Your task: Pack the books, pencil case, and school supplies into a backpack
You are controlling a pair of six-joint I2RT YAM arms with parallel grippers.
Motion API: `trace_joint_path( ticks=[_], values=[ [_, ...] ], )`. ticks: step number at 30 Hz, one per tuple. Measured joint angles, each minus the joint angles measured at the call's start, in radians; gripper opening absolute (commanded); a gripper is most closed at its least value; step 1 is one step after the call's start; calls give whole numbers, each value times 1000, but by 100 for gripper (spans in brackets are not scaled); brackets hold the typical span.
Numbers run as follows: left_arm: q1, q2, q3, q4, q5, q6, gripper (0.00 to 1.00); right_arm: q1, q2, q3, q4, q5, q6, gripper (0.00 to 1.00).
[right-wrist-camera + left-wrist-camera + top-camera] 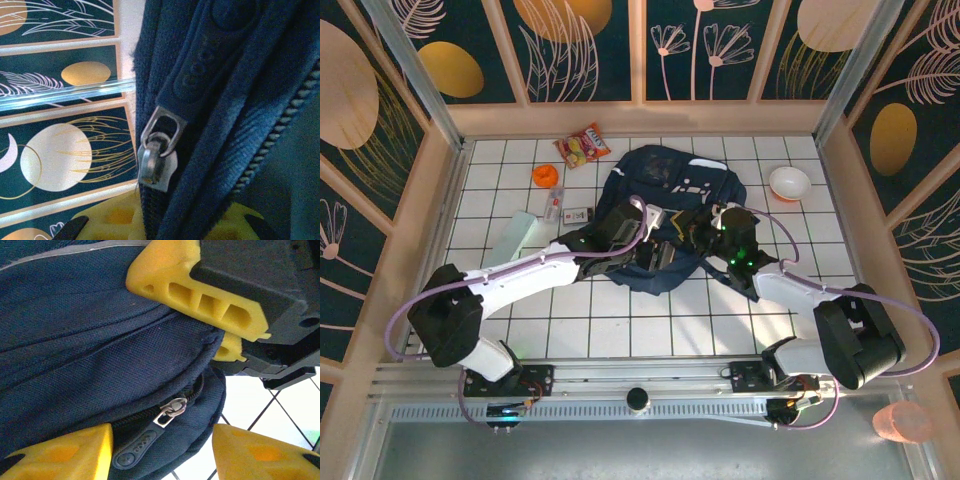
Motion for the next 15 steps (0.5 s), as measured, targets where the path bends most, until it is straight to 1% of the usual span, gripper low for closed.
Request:
trace_joint_path(
  ticks=[4,8,12,15],
  values=[
    [1,17,0,0,-1,10,38,0,0,0,-2,0,-1,8],
    [1,30,5,0,-11,15,29,0,-1,0,-4,0,-5,7],
    [1,41,8,0,-15,22,14,0,-11,0,-20,0,-19,6],
    [-1,44,11,0,-15,26,5,0,-21,2,-39,0,-23,4]
  ],
)
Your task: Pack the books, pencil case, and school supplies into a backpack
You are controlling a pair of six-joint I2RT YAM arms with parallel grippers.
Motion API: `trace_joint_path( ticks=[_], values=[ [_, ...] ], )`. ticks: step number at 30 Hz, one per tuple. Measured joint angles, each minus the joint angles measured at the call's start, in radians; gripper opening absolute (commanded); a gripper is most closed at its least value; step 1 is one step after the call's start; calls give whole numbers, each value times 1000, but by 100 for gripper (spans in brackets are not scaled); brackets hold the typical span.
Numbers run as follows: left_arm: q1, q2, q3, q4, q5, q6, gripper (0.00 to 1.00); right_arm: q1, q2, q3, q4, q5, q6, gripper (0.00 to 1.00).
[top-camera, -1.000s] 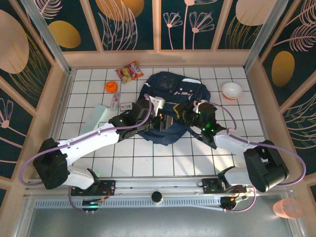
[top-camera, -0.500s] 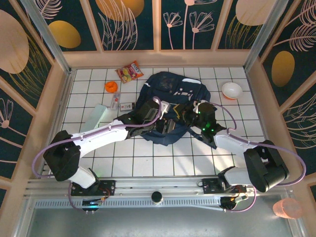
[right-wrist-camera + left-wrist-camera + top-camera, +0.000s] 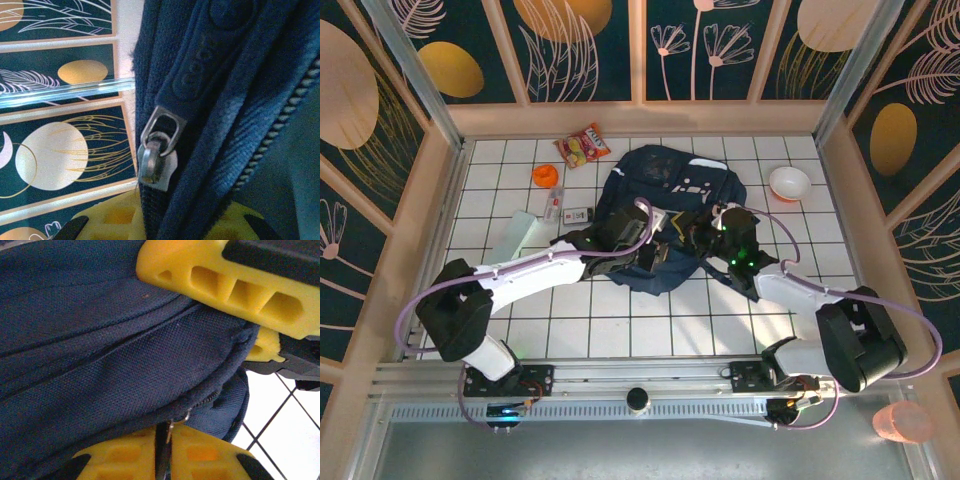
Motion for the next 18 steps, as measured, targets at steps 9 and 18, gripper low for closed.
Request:
trace_joint_path(
  ticks=[9,18],
  values=[
    [7,-26,-12,5,-11,3,0,-37,-37,13,-81,-53,-48,0],
    [120,-150,-137,-4,-19,54,0,-248,-44,146,-295,-332,-233,0]
  ],
)
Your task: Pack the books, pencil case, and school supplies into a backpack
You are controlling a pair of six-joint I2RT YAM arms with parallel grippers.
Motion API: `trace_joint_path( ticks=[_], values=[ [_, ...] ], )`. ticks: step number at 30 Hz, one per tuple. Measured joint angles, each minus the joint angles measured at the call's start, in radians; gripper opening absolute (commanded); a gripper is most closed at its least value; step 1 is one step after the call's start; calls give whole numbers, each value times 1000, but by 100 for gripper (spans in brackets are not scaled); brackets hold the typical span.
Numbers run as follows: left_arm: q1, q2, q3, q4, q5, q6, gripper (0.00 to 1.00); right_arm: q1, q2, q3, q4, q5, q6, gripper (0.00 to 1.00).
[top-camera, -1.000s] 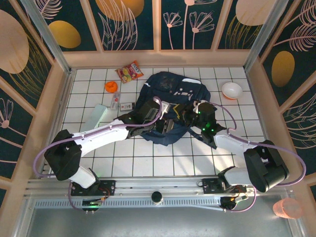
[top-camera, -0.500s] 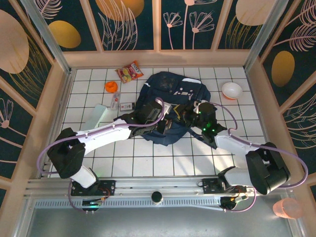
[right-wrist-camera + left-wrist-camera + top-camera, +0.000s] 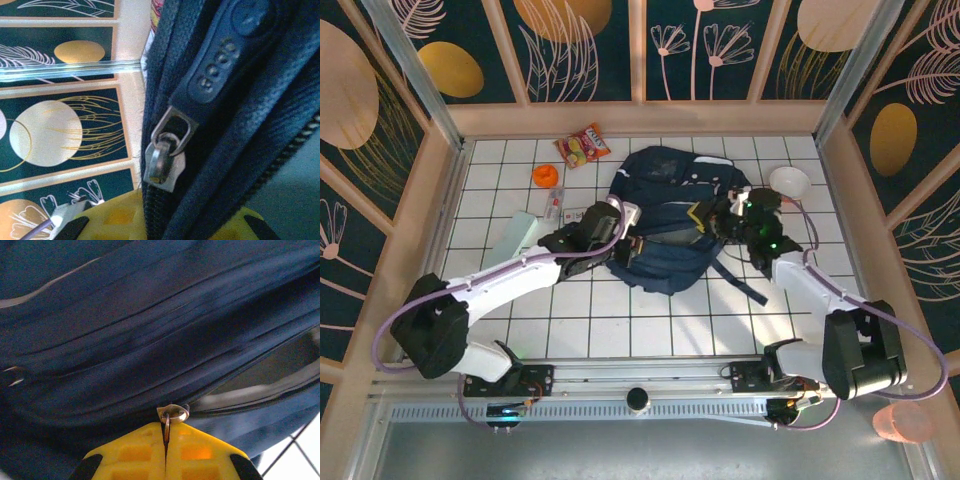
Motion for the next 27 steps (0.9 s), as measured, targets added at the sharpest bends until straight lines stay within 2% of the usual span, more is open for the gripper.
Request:
trace_joint_path(
  ticks=[1,2,3,5,7,10,17,19,21,24,26,27],
  values=[
    [6,-5,-6,0,1,11,0,-22,0,17,-27,-24,-22,0],
    [10,-6,-7,0,9,21,0,-40,0,33,-54,-46,-42,5],
    [10,-6,-7,3,20,29,0,-50,0,43,-71,-59,-56,14],
    [11,-6,-9,16,57,40,0,-53,0,48,-80,-67,-62,41],
    [13,-5,-13,34,93,42,0,-37,0,46,-61,-51,-57,51],
    [20,2,-14,55,145,41,0,24,-15,17,-1,17,-13,55],
    [21,39,-11,103,242,35,0,195,-51,-50,72,213,114,57],
    [21,43,-11,110,258,34,0,218,-50,-50,80,254,135,57],
    [21,46,-9,114,268,34,0,233,-42,-49,96,281,145,51],
    [21,55,9,115,272,34,0,242,-8,-39,103,304,135,17],
    [21,55,16,115,266,35,0,240,15,-17,79,308,109,3],
    [21,55,16,115,259,35,0,238,21,-2,62,304,88,0]
  ],
)
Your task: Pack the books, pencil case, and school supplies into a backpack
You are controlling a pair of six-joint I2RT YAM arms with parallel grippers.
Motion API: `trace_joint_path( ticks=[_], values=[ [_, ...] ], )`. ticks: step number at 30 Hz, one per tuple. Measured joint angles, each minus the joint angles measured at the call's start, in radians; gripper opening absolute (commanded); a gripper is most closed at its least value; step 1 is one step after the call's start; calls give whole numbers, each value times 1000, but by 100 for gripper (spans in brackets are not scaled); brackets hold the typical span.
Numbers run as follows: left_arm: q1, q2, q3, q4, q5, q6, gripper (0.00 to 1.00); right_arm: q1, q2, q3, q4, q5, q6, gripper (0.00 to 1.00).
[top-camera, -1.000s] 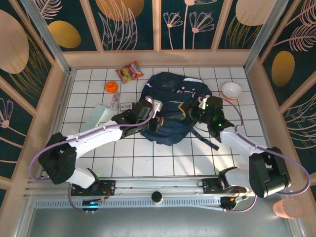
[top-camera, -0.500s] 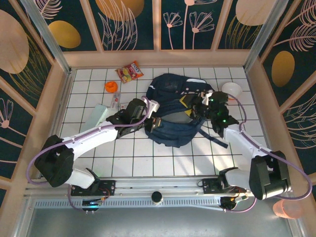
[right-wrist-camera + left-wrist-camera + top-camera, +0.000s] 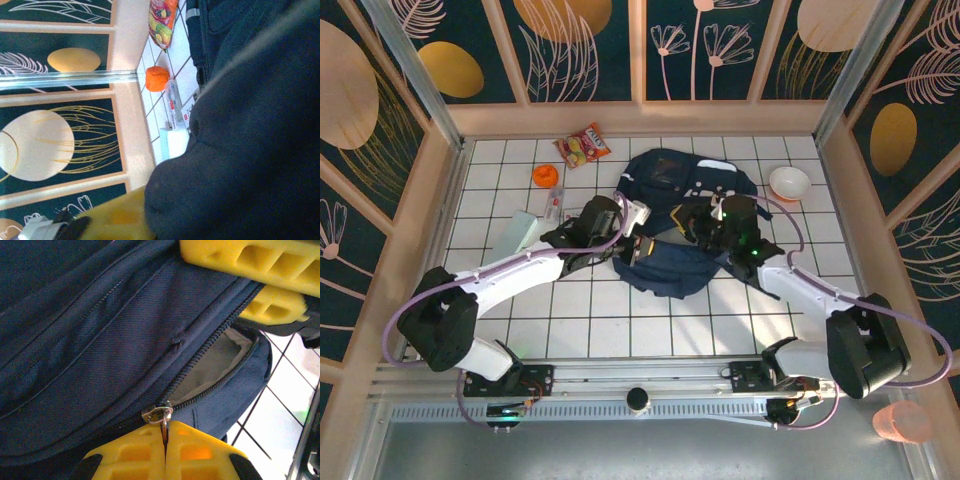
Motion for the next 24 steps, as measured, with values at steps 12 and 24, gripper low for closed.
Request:
trace_joint_path(
  ticks=[12,24],
  values=[
    [124,-72,-53,7,-51,95,0,-286,44,325,-437,-446,-452,0],
    [159,-61,-55,16,21,126,0,-295,-29,181,-327,-407,-332,56]
  ],
)
